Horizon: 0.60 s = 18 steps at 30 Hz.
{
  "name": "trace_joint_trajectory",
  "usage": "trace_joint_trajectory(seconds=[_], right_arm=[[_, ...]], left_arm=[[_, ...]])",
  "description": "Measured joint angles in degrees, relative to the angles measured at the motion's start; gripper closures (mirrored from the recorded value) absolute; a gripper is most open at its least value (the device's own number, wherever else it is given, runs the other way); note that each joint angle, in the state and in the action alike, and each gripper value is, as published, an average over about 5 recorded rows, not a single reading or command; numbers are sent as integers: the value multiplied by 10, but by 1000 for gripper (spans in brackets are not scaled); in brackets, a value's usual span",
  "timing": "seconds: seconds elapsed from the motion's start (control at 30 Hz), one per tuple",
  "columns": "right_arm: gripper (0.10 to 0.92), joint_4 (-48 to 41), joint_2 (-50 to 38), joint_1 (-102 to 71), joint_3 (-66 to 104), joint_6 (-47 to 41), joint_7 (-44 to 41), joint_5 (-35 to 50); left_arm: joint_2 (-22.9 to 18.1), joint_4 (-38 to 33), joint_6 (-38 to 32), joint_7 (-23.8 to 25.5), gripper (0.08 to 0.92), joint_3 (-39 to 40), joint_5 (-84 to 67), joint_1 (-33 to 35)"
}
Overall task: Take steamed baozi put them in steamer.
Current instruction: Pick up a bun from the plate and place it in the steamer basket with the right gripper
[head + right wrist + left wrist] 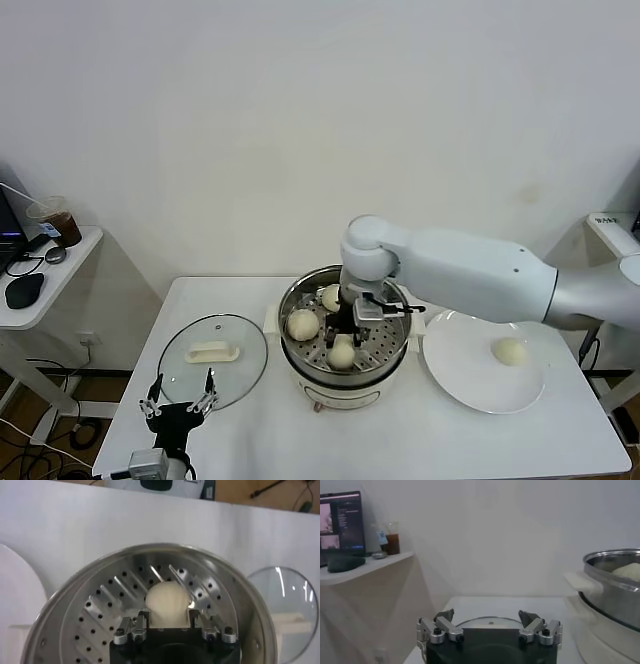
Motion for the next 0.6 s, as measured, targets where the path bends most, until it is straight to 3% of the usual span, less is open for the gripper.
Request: trace_joint_trajectory(seconds=[0.17, 0.43, 0.6], right_arm=[[476, 1, 2, -1, -2, -5, 0, 4], [251, 1, -9, 7, 9, -13, -5, 22], [205, -3, -30, 18, 30, -25, -15, 42]], left_arm=[[0, 2, 0, 0, 177, 0, 0, -1], [3, 1, 0, 0, 177, -2, -1, 0], [4, 0, 0, 1, 177, -1, -1, -1]])
